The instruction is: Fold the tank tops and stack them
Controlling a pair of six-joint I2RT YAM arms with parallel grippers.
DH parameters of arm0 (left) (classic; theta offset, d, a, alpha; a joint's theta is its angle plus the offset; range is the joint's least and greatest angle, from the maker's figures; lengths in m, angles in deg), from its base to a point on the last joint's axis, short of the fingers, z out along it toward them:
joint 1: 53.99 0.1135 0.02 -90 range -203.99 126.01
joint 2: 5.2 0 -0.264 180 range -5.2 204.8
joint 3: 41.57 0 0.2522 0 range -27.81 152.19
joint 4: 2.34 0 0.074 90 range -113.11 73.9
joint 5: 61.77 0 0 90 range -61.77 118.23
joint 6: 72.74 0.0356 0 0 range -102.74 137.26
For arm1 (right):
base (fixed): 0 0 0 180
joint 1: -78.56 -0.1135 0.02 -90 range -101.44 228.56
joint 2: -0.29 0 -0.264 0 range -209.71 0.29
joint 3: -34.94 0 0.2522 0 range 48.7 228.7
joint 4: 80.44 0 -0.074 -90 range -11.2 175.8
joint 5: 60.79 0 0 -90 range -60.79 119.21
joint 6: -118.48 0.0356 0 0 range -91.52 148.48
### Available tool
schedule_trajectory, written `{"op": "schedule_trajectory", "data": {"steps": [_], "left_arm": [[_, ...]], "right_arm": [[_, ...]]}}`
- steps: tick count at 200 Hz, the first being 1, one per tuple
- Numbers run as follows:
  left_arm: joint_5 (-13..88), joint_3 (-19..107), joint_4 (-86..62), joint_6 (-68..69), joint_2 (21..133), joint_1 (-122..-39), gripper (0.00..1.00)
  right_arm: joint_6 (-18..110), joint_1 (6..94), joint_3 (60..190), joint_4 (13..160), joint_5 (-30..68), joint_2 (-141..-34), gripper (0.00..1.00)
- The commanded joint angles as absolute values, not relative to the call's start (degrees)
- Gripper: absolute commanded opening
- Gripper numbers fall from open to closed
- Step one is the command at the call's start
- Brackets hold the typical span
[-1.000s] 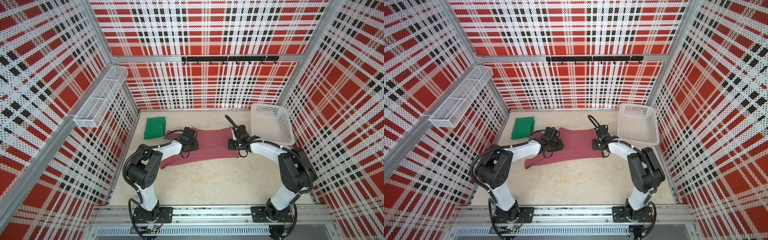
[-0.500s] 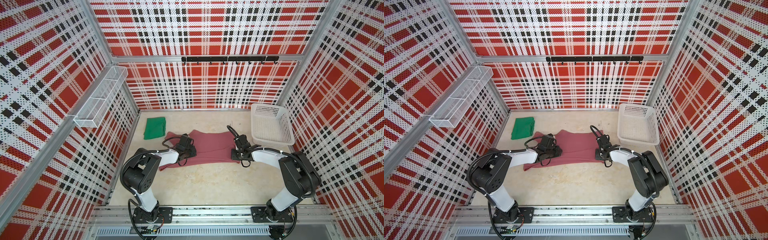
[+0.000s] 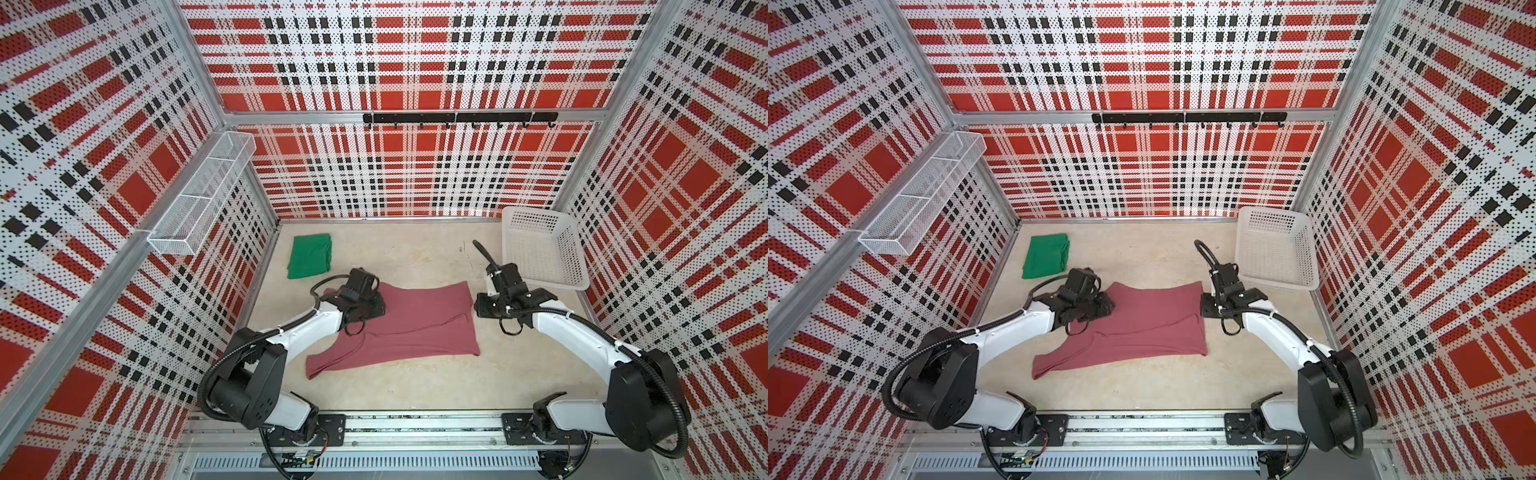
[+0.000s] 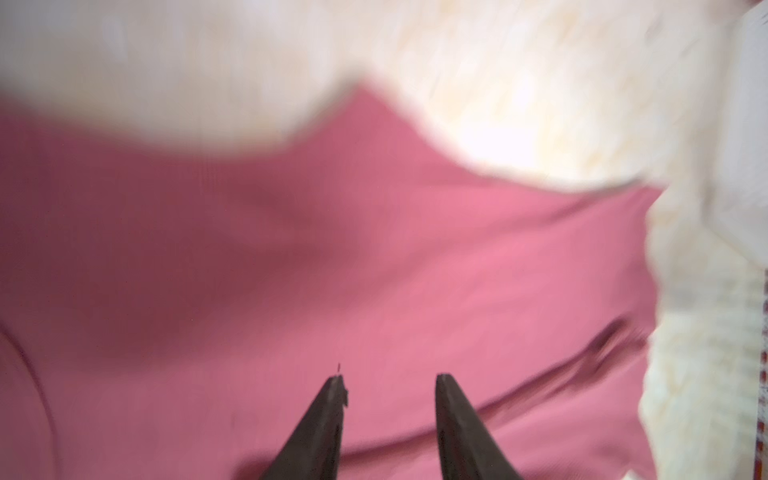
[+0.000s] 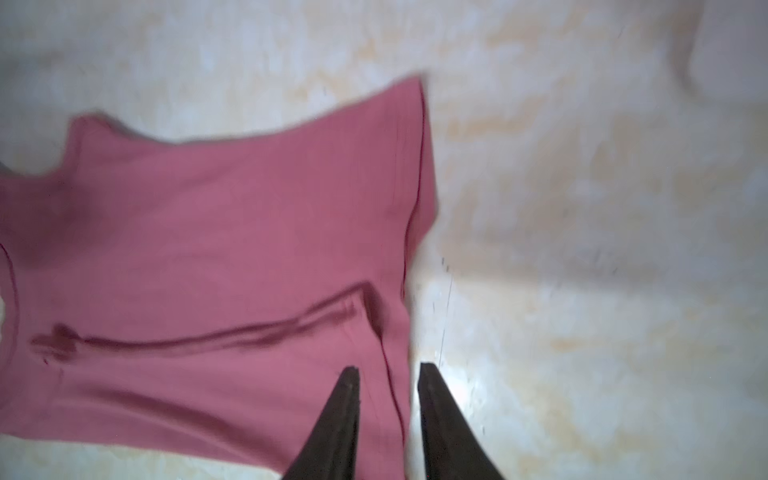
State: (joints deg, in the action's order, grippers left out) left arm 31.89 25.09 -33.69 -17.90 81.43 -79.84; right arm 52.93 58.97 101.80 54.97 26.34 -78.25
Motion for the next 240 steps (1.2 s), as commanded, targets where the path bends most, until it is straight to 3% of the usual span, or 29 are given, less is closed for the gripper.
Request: {"op": "schedule_trajectory", "data": {"steps": [1, 57, 101, 165, 207, 240], "left_arm": [[28.1, 34.0, -37.0, -7.7, 88.5, -78.6, 0.42], [27.7, 44.0, -35.4, -2.6, 103.2, -77.5, 0.47], [26.1, 43.2, -34.2, -1.8, 105.5, -77.0, 0.48], [26.7, 44.8, -32.6, -2.2, 109.6, -76.9, 0.42], [27.2, 44.3, -31.9, -2.8, 110.2, -76.9, 0.28], [28.2, 43.3, -30.6, -3.7, 108.8, -76.5, 0.04]], "right_arm": [[44.6, 60.3, 108.7, 53.2, 25.2, -84.7, 0.31], [40.4, 60.6, 119.9, 52.8, 26.1, -99.1, 0.36], [39.7, 61.1, 121.5, 54.0, 27.2, -102.4, 0.43], [39.4, 61.8, 125.1, 54.9, 29.2, -109.0, 0.43], [39.8, 61.9, 128.3, 55.5, 28.9, -112.7, 0.42], [41.7, 61.8, 128.6, 56.9, 26.1, -113.9, 0.38]]}}
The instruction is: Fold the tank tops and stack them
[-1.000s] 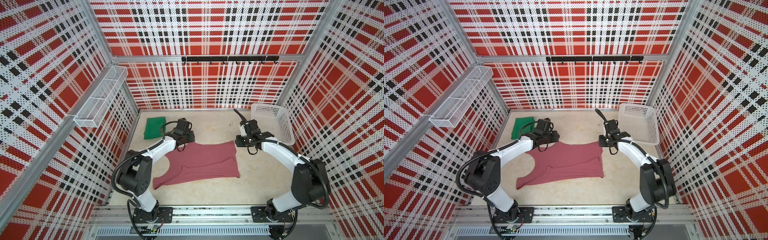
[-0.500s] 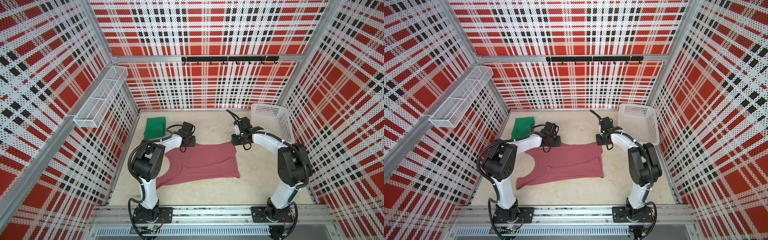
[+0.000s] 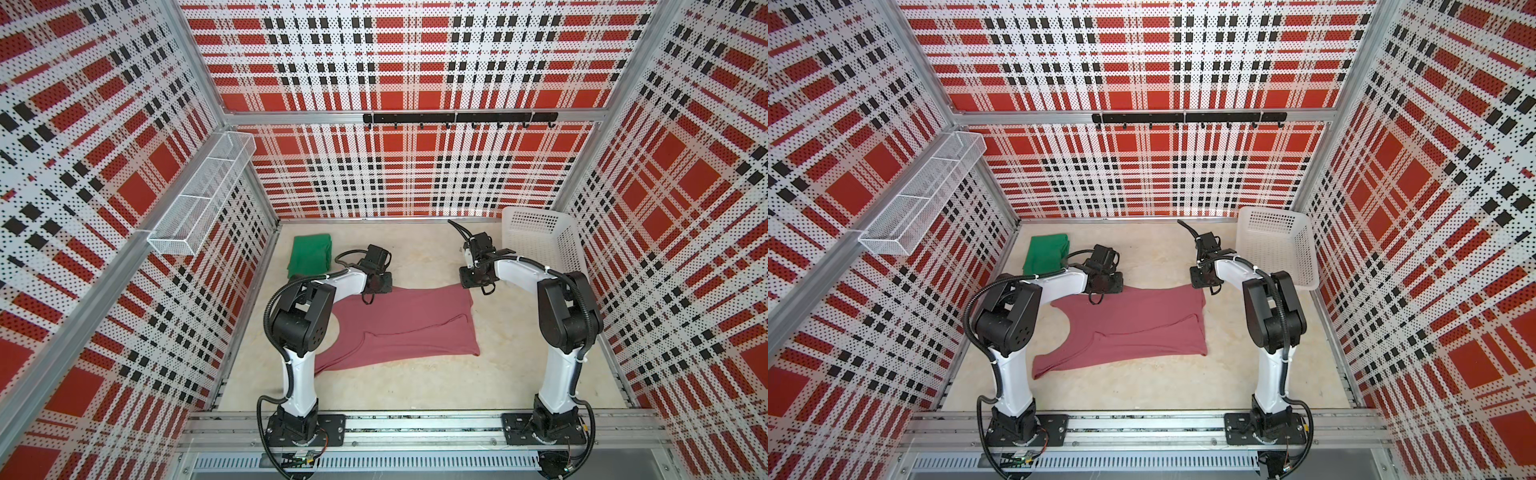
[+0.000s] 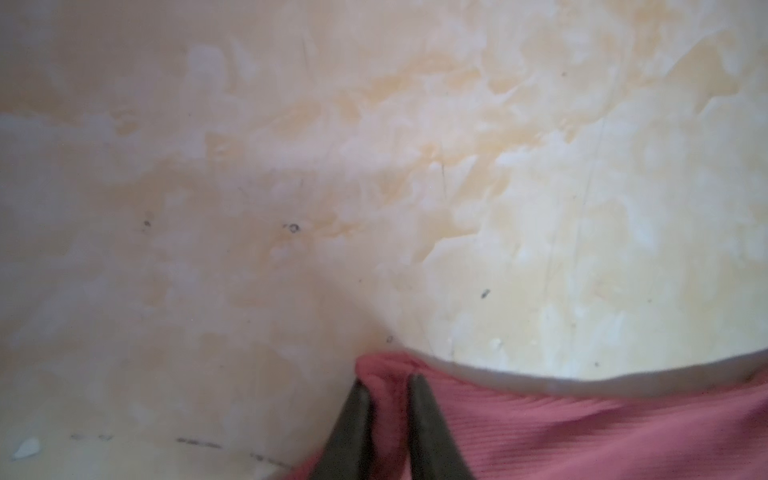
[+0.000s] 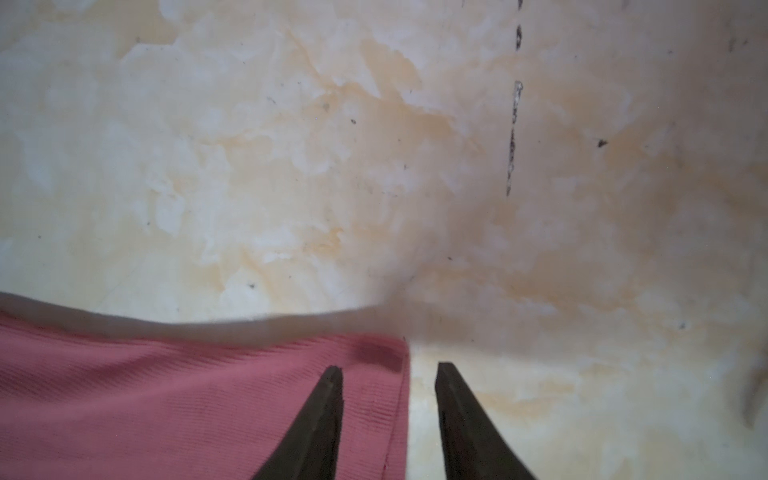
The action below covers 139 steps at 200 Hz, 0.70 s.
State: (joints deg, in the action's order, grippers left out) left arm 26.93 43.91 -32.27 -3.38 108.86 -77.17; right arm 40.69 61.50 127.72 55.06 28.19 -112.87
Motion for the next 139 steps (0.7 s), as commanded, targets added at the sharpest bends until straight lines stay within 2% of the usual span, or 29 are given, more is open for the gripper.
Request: {"op": "schedule_trajectory", "data": {"steps": [1, 7, 43, 65, 139], "left_arm": [[28.4, 43.3, -30.5, -3.7, 108.8, -76.5, 0.03], [29.1, 42.9, -29.9, -3.6, 108.3, -76.2, 0.0], [31.5, 41.1, -28.0, -5.7, 106.4, -74.7, 0.0], [30.9, 40.0, -27.3, -6.1, 105.3, -73.6, 0.0], [30.0, 37.9, -25.3, -7.1, 104.0, -71.8, 0.0]], "right_arm": [[41.7, 61.8, 128.6, 57.0, 26.0, -113.9, 0.38], [42.0, 61.8, 128.3, 57.4, 25.7, -114.0, 0.36], [42.9, 61.8, 128.3, 58.0, 25.2, -115.4, 0.26], [42.0, 61.7, 129.1, 57.9, 26.1, -115.5, 0.0], [40.5, 61.9, 123.9, 56.7, 28.9, -107.1, 0.0]]}}
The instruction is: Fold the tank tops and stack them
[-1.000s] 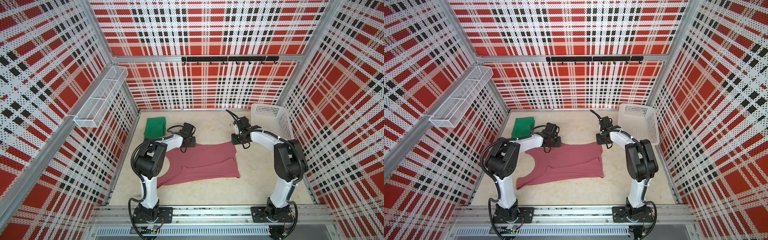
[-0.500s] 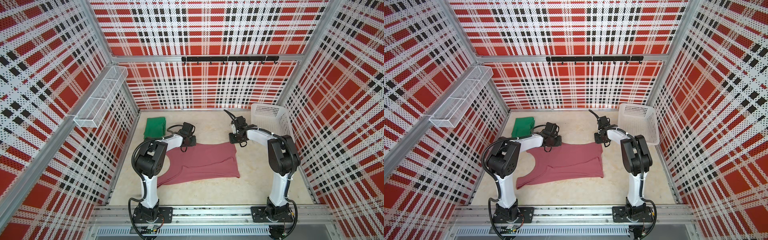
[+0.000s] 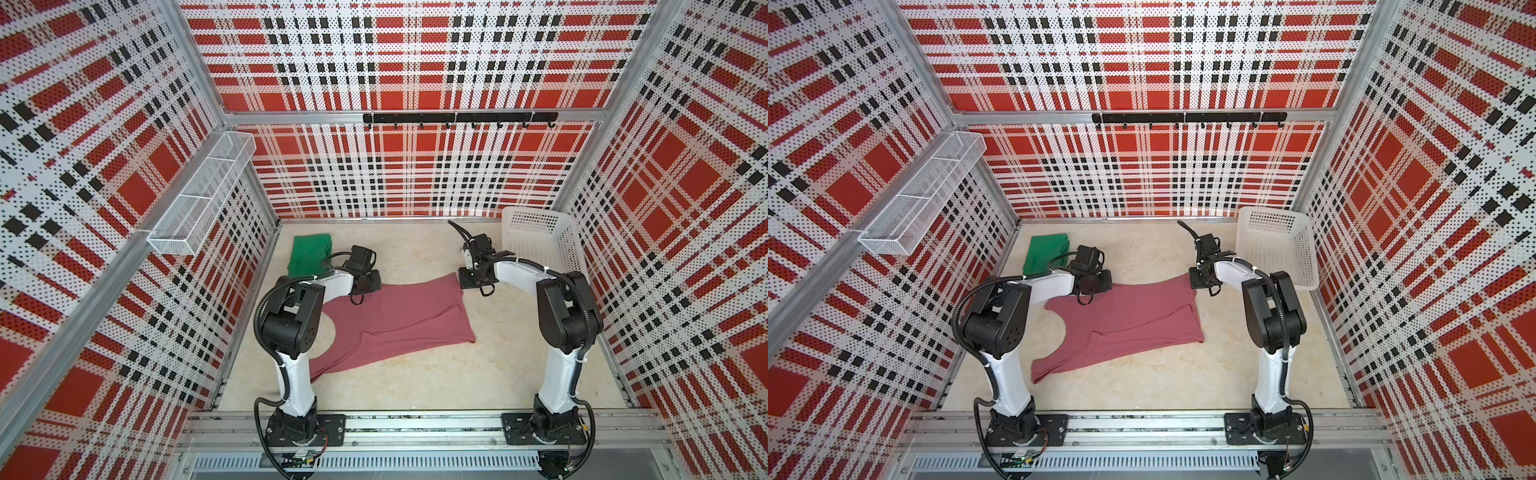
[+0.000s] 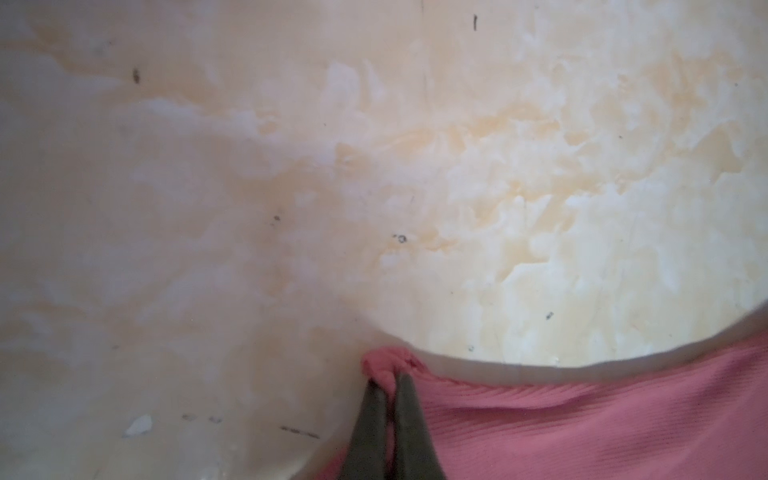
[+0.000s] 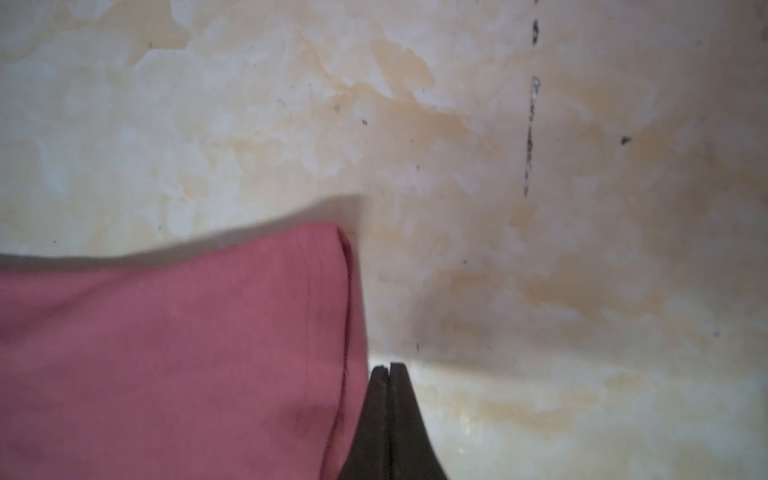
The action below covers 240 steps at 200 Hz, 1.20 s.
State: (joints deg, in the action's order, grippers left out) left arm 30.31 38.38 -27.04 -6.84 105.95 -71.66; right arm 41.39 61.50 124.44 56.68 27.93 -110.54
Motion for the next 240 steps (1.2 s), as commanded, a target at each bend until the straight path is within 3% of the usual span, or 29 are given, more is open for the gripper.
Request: {"op": "schedule_trajectory", "data": {"steps": [1, 6, 22, 35, 120, 152, 166, 182, 240], "left_arm": [[30.0, 38.0, -25.3, -7.0, 104.0, -71.8, 0.0], [29.8, 38.1, -25.4, -6.9, 104.0, -72.1, 0.0], [29.8, 38.1, -25.6, -6.9, 104.1, -72.5, 0.0], [29.6, 38.0, -25.6, -7.1, 104.1, -72.8, 0.0], [28.6, 37.7, -26.1, -6.7, 102.0, -73.3, 0.0], [28.3, 37.3, -26.3, -6.6, 101.6, -73.2, 0.0], [28.2, 37.0, -26.3, -6.5, 101.5, -72.8, 0.0], [28.2, 36.9, -26.3, -6.4, 101.3, -72.2, 0.0], [28.4, 38.8, -26.1, -5.7, 102.3, -71.3, 0.0]], "right_arm": [[40.5, 61.9, 124.1, 56.6, 28.9, -107.2, 0.0], [40.7, 61.9, 125.0, 56.4, 28.4, -107.7, 0.0], [41.6, 61.9, 129.7, 55.7, 25.9, -110.4, 0.26], [42.8, 61.9, 132.7, 56.5, 24.8, -113.0, 0.37], [44.3, 61.3, 140.2, 57.6, 24.2, -124.3, 0.41], [44.1, 60.8, 137.7, 57.7, 24.7, -123.2, 0.34], [44.1, 60.9, 136.2, 57.7, 25.9, -122.4, 0.22], [43.1, 61.0, 135.5, 57.6, 27.8, -121.2, 0.0], [33.4, 62.8, 131.4, 66.1, 26.4, -113.7, 0.0]]}}
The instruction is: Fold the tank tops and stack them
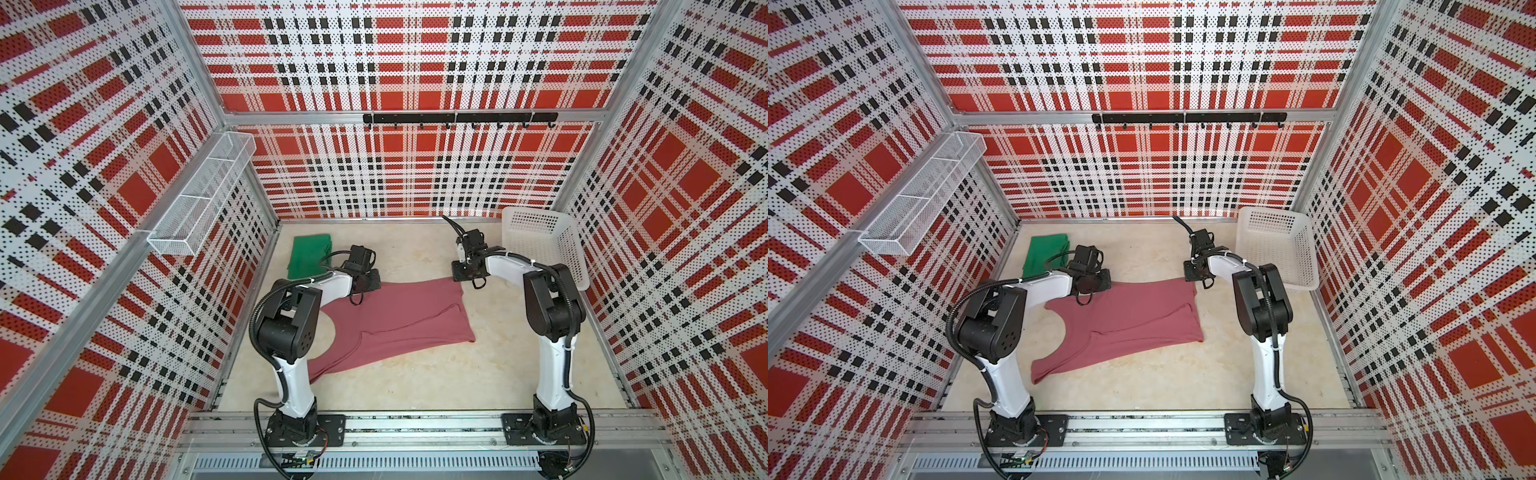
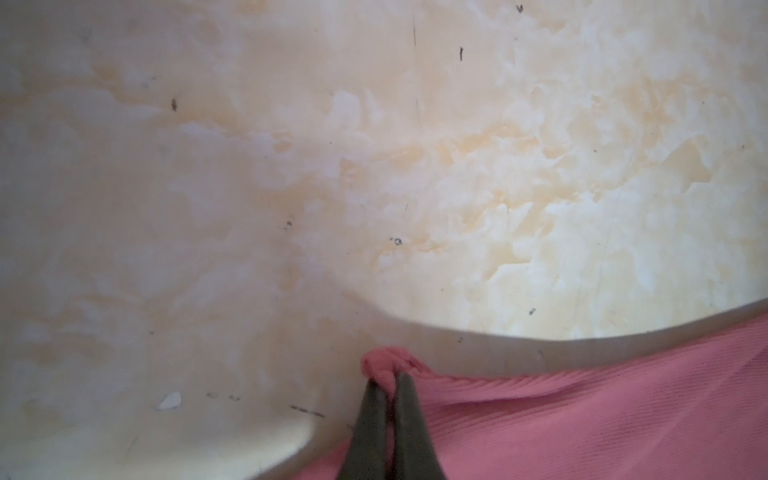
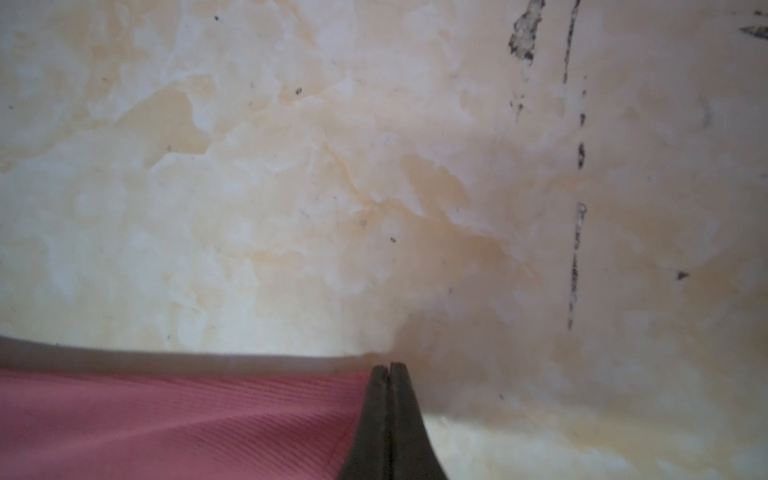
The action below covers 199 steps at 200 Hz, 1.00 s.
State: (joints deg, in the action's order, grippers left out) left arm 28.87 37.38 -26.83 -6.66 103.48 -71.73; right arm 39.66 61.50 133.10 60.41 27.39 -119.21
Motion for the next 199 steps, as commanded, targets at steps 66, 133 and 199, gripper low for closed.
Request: {"op": "schedule_trajectory", "data": {"steps": [66, 133, 199], "left_arm": [[28.1, 41.8, -26.0, -4.2, 101.4, -72.1, 0.0], [23.9, 37.5, -26.3, -4.5, 96.1, -74.1, 0.0], [16.2, 20.7, -25.9, -12.2, 80.1, -79.0, 0.0]], "right_arm": [[23.1, 65.6, 126.7, 73.5, 13.6, -108.8, 0.0], [13.3, 65.4, 115.8, 74.6, 13.6, -99.9, 0.0], [14.7, 64.0, 103.1, 77.6, 16.4, -88.3, 0.0]]}}
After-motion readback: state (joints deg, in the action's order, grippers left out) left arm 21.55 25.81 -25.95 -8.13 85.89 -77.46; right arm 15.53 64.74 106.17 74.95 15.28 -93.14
